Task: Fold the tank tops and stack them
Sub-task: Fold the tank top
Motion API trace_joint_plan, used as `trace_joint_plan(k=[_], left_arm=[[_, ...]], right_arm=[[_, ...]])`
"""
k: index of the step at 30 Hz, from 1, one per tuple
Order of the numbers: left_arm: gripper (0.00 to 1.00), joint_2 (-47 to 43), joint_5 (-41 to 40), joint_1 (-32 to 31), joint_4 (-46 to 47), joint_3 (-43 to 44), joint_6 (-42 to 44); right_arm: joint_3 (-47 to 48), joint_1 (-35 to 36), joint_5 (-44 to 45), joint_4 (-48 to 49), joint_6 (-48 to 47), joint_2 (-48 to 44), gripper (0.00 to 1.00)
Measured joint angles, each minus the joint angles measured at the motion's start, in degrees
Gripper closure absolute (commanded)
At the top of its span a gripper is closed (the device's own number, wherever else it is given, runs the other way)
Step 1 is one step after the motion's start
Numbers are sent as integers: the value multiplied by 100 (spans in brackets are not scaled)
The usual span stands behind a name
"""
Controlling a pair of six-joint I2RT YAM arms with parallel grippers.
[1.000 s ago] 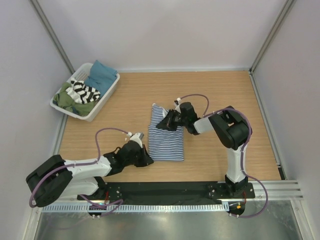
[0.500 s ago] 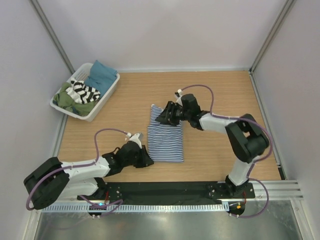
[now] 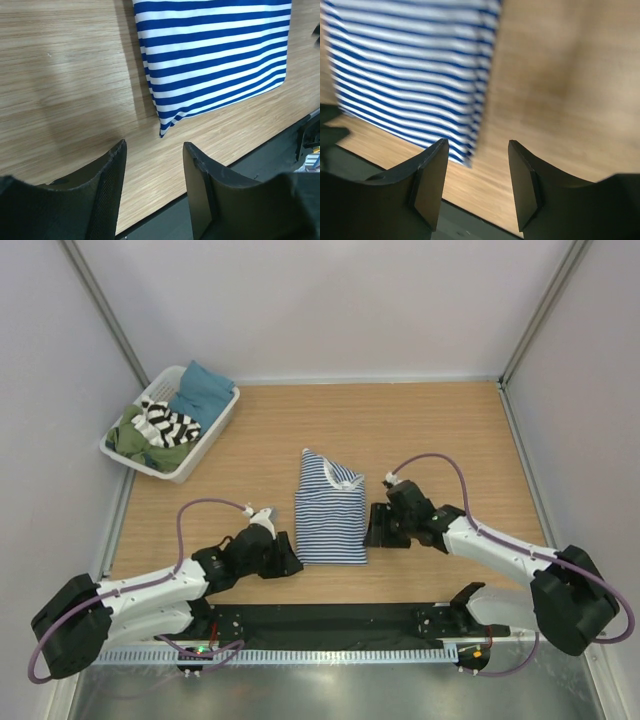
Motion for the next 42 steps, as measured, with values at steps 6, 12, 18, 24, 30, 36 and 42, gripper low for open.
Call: trace_joint_plan(k=[6,12,18,24,30,36,42], left_arm=[[54,87,-55,0,-103,72,52],[55,393,-48,0,-94,269,162],[65,636,-26,0,-33,374,177],[84,973,24,0,195,442,243],[100,1237,160,0,455,470,286],[100,1137,271,0,280,472,326],[100,640,31,7,-472,479,435]], right_arm=[[-815,428,306,-682,105,-710,43],[-820,833,382,-616,247,-732,46],[-820,973,380,-374,310,-380,50],[-787,1062,304,-157,367,-197,65],[-782,1121,197,15,380,7,99],[-782,1259,127,-74,424,-208,66],[-560,1370,343,-538,328,-452,54]])
